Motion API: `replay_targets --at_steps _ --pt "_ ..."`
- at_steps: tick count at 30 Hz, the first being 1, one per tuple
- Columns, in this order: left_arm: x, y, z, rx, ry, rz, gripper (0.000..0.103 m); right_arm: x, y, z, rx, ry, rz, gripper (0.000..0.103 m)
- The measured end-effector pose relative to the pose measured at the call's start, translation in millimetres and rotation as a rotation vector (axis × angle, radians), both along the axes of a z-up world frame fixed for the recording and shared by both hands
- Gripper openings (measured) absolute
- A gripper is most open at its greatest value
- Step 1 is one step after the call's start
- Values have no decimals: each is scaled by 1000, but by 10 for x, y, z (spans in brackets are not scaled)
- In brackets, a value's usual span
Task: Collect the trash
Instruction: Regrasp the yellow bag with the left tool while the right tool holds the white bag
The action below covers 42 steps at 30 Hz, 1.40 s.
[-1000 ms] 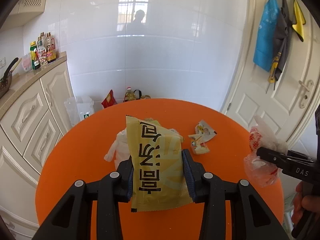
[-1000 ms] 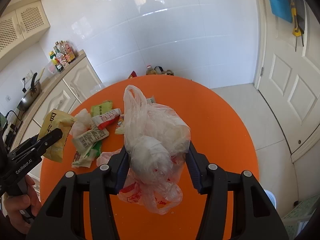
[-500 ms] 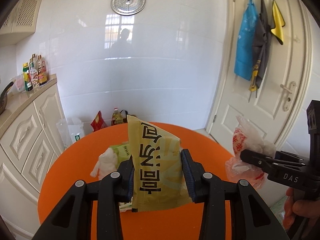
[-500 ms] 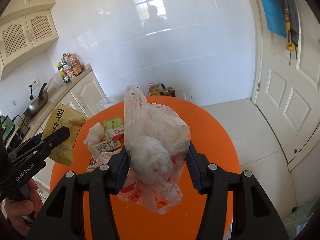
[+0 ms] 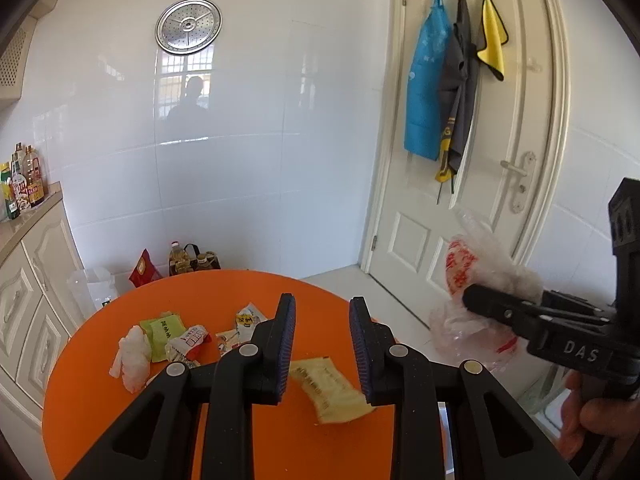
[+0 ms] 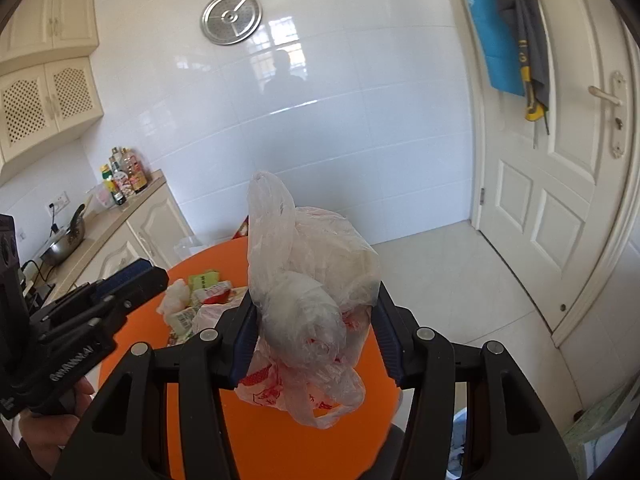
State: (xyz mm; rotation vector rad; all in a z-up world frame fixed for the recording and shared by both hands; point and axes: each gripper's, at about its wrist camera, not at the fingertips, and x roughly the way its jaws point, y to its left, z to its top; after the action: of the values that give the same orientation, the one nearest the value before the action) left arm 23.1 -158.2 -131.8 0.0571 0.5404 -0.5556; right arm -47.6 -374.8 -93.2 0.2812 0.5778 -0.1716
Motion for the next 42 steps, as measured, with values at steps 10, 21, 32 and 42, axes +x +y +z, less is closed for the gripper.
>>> replay_targets --at_steps 10,21,32,42 --pt "277 107 -608 68 208 3 56 -48 -217 -444 47 91 -30 53" --pt "900 -223 -947 198 324 -50 79 -101 -570 -687 69 144 -95 53" --pt "1470 -270 -1040 135 384 -109 9 -104 -756 -780 86 168 -137 53" --pt "1326 -232 -908 108 315 -159 4 -112 -729 -755 83 167 -142 53"
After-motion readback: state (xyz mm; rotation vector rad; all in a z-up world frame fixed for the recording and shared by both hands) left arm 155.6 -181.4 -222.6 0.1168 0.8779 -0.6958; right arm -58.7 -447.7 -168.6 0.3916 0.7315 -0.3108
